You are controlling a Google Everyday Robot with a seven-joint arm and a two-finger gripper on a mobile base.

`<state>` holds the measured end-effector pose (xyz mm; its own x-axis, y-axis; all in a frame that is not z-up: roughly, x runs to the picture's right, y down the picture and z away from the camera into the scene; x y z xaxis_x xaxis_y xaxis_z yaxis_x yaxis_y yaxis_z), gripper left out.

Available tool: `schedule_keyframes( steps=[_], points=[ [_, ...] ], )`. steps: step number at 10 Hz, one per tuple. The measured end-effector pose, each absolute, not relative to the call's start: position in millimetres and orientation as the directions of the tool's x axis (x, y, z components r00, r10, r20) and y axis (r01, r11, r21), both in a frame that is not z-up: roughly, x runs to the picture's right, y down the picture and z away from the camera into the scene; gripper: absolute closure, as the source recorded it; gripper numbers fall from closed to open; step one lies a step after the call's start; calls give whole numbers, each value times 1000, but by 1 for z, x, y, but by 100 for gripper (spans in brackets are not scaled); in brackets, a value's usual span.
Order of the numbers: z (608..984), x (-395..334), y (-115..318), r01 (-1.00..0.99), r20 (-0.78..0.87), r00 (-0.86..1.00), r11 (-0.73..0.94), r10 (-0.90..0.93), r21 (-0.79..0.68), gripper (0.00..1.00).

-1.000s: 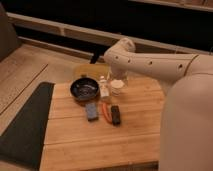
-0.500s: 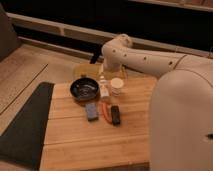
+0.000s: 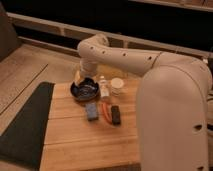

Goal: Move the arm in a circular motion

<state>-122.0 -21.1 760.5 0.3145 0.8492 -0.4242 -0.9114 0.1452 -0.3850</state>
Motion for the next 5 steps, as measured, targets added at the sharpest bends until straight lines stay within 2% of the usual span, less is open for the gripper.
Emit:
schedule_keyframes(
  steps=[2, 5],
  points=[
    [743, -124, -1, -916, -448, 296, 117, 844, -385, 35],
    [730, -78, 31, -960, -512, 200, 64, 835, -271, 35]
  ],
)
